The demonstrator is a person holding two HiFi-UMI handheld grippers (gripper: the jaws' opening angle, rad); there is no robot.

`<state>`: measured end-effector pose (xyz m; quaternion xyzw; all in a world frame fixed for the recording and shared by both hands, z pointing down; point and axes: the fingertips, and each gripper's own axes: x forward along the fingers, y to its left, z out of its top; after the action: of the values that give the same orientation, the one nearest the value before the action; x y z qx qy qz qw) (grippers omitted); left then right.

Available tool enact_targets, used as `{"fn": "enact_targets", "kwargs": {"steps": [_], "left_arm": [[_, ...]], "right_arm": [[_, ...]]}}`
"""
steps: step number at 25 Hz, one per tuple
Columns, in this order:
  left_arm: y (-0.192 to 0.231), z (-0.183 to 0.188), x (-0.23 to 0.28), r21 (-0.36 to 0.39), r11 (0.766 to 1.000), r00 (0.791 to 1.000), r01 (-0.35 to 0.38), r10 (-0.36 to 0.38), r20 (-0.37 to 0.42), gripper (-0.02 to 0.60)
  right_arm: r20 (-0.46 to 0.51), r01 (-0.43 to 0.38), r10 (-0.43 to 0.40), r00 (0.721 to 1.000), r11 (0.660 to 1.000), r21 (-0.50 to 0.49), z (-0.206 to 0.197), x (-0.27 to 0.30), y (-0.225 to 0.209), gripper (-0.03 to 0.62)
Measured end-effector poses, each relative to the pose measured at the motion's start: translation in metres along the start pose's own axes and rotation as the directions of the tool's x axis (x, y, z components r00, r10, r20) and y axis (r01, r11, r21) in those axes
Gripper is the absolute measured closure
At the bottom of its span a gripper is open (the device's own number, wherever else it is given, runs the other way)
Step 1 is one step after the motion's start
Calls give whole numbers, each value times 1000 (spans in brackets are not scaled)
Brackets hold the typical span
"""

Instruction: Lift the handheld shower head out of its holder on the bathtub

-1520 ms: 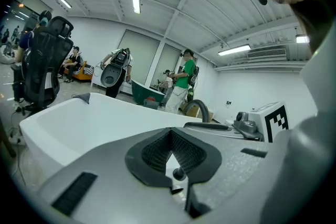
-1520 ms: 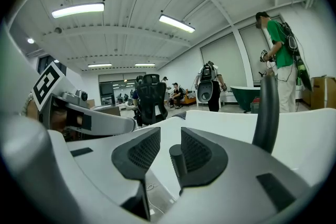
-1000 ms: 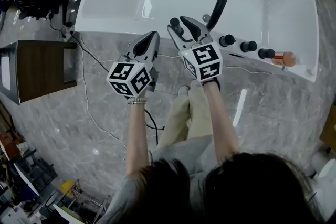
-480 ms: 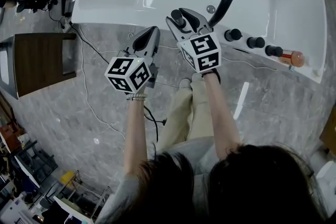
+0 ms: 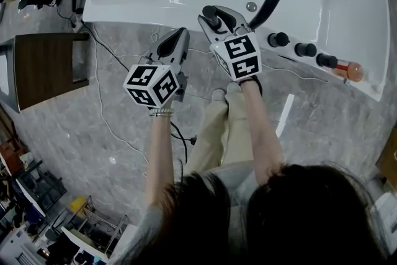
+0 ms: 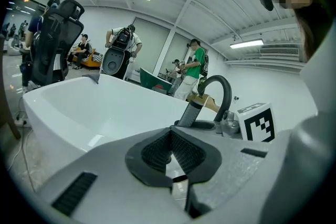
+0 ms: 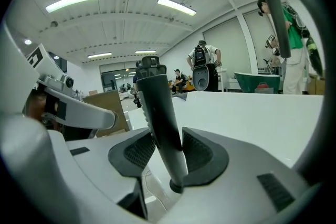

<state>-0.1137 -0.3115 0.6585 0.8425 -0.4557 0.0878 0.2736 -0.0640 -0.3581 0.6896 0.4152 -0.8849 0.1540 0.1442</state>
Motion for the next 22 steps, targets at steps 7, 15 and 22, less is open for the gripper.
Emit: {"fn": "enact_targets", "kwargs": {"steps": [7, 15, 22], "left_arm": [[-2, 4, -9, -6, 1000, 1000, -4, 4, 4, 577], [-16, 26, -19, -13, 1000, 999, -4, 4, 38, 577], [-39, 57, -28, 4, 1000, 997, 12, -13, 80, 577]], "right_arm": [[-26, 53, -54, 998, 998, -19, 4, -6, -2, 458], [16, 55, -55, 998, 998, -5, 35, -31, 3, 461], [44, 49, -48, 998, 999, -22, 68, -55, 11, 462]]}}
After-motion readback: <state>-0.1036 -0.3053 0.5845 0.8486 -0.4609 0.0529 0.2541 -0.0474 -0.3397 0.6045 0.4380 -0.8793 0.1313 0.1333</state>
